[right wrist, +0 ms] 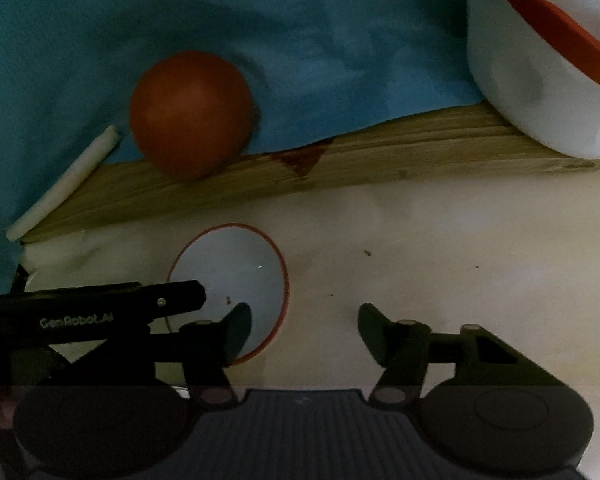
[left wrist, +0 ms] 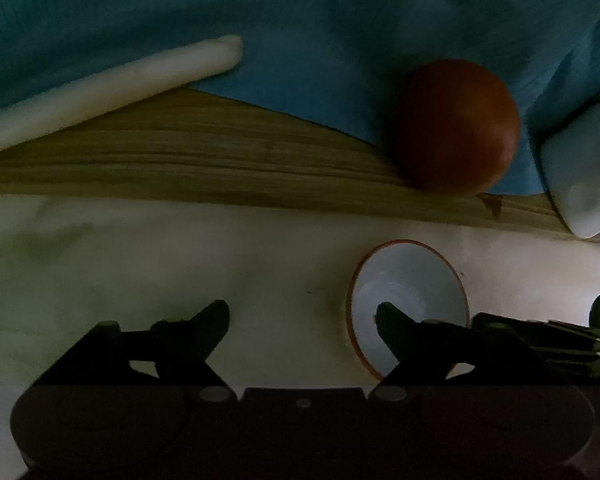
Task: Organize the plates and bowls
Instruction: 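Move both grippers toward the other white red-rimmed bowl, then close the left gripper on the white bowl rim while the right gripper grips it too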
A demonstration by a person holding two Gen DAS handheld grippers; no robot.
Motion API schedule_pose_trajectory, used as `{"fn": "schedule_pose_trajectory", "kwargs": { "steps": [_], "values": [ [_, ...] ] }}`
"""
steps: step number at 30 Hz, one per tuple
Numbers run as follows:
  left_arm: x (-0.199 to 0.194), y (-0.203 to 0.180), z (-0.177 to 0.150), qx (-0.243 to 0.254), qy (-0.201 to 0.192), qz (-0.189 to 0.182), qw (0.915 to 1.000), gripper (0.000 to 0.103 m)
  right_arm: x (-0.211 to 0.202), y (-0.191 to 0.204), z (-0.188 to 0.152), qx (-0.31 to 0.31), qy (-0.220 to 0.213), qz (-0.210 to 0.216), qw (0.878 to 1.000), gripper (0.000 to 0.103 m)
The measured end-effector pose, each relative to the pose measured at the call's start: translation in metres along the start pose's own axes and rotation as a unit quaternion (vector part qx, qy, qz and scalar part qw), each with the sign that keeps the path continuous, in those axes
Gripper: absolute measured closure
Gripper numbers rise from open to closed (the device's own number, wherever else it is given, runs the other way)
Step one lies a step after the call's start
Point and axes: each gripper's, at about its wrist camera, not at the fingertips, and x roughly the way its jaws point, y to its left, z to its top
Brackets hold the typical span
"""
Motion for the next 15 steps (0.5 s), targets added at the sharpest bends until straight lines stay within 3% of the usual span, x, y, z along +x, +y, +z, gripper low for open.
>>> {"fn": "schedule_pose_trajectory", "kwargs": {
  "steps": [3,6,9,12,13,15],
  "values": [
    [-0.003,0.001,-0.001,0.001,-0.001,-0.010,0.9999,0.032,0.004,0.005,0.000,-0.002,0.000,0.005,1.000,0.049],
    [-0.002,0.003,0.000,-0.005,0.001,-0.026,0.9997,0.057,0.005,0.005,0.001,0.006,-0.002,0.009,1.000,0.064],
    [-0.004,-0.004,-0.005,-0.006,0.002,-0.032,0.9995,0.061,0.008,0.005,0.000,0.016,0.001,0.019,1.000,0.075],
    [-0.005,-0.004,-0.008,-0.015,0.004,-0.044,0.9989,0.073,0.008,0.005,-0.002,0.017,0.000,0.028,0.999,0.084],
    [-0.005,-0.004,-0.009,-0.017,0.006,-0.049,0.9986,0.082,0.008,0.006,-0.002,0.016,-0.001,0.031,0.999,0.085],
    [-0.009,-0.002,-0.010,-0.020,0.006,-0.057,0.9981,0.090,0.008,0.007,-0.003,0.013,-0.002,0.029,0.999,0.085]
  ]
}}
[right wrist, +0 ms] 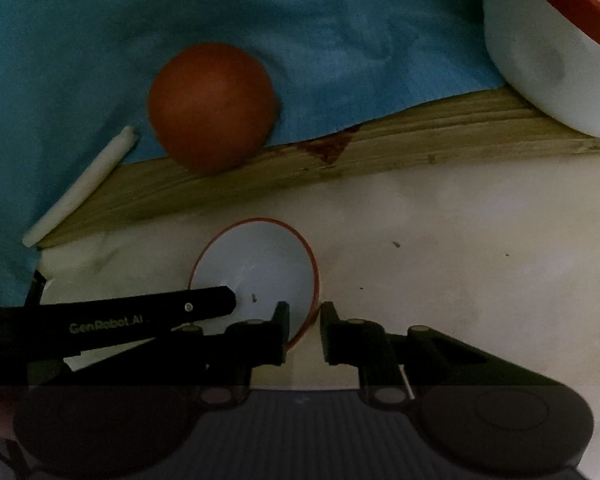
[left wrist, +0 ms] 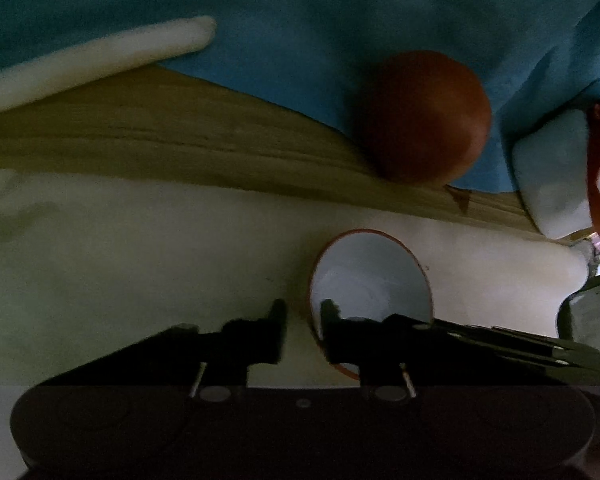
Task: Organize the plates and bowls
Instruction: 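Close the left gripper on the white bowl rim while the right gripper grips it too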
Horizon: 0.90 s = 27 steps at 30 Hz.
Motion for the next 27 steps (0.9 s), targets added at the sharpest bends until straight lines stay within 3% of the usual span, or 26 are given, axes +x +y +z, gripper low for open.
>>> {"fn": "schedule_pose_trajectory", "kwargs": {
  "steps": [7,11,22,27],
  "values": [
    [-0.015,-0.010,-0.009,0.009,-0.015,-0.008,0.9998,0.092,-0.014,0.000,-0.003,-0.001,-0.012,0.000,1.000,0.087],
    [-0.025,-0.001,0.002,0.023,-0.028,-0.014,0.9993,0.092,-0.030,-0.003,-0.006,0.000,-0.028,0.003,1.000,0.087],
    [-0.058,-0.054,-0.024,0.070,-0.045,-0.040,0.9957,0.092,-0.089,-0.018,-0.030,0.010,-0.077,-0.004,0.997,0.087],
    [-0.053,-0.085,-0.037,0.092,-0.045,-0.047,0.9936,0.091,-0.106,-0.024,-0.044,0.020,-0.096,-0.006,0.995,0.087]
  ]
}}
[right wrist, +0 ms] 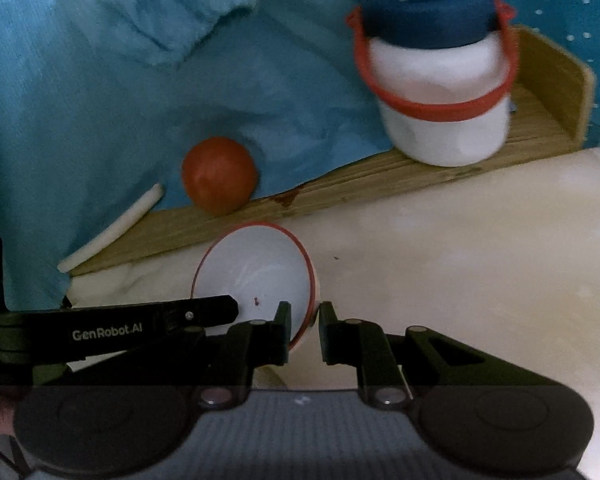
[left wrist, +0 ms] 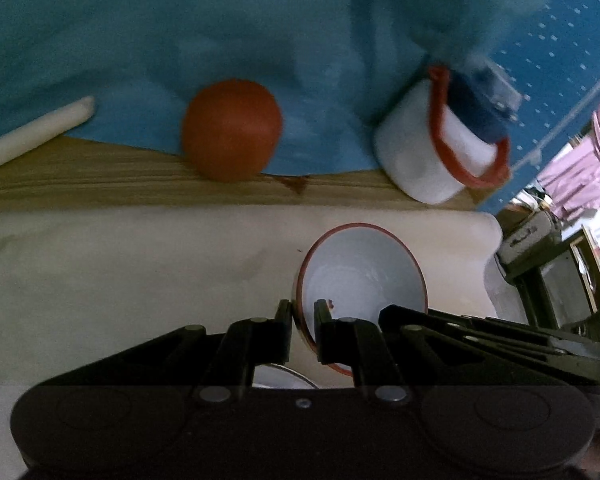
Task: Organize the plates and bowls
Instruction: 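Close the left gripper on the white bowl rim while the right gripper grips it too, then lift the white bowl and lower it into the bowl inside the steel bowl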
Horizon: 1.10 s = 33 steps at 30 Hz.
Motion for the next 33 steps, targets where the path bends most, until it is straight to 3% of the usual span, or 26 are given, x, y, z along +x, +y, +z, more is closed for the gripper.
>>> {"fn": "schedule_pose_trajectory", "kwargs": {
  "steps": [5,20,33],
  "values": [
    [0.017,-0.026,-0.002,0.017,0.005,-0.007,0.9998,0.091,-0.017,-0.011,-0.009,0.011,-0.012,-0.004,1.000,0.087],
    [0.013,-0.076,-0.033,0.065,0.034,-0.036,0.9966,0.091,-0.075,-0.058,-0.042,0.051,-0.028,-0.018,0.998,0.087],
    [0.023,-0.090,-0.053,0.076,0.085,-0.042,0.9925,0.090,-0.084,-0.077,-0.066,0.070,-0.008,-0.015,0.997,0.086]
  ]
}}
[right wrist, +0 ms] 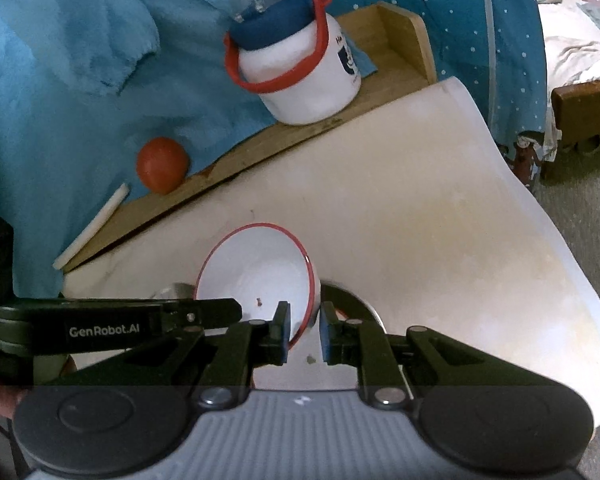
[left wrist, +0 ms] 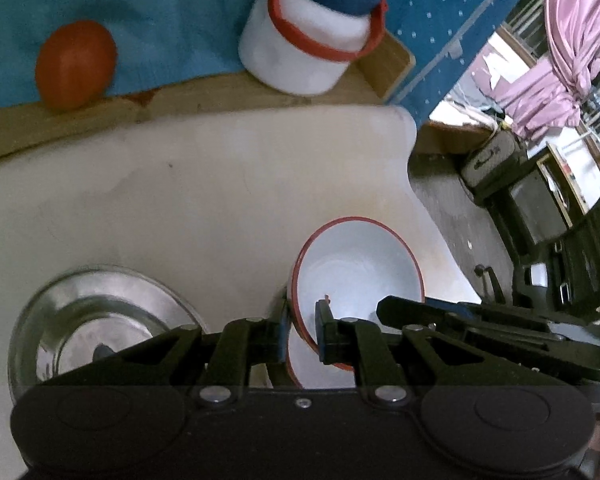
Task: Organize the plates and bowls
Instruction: 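Lift the white bowl and lower it into the bowl inside the steel bowl, then open both grippers and release the white bowl onto the nested bowls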
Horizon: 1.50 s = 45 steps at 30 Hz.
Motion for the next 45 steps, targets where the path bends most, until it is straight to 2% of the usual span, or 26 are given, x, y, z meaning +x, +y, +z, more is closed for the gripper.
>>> {"fn": "schedule_pose_trajectory", "kwargs": {
  "steps": [15,22,45],
  "values": [
    [0.018,-0.012,-0.008,0.036,0.060,-0.002,0.9976,0.087,0.004,-0.015,-0.017,0.031,0.049,-0.015,0.998,0.085],
    [0.024,-0.012,-0.007,0.030,0.076,-0.005,0.9967,0.086,0.007,-0.016,-0.018,0.035,0.066,-0.019,0.997,0.083],
    [0.036,-0.010,-0.004,0.014,0.085,-0.007,0.9962,0.085,0.012,-0.011,-0.020,0.026,0.078,-0.031,0.996,0.083]
  ]
}}
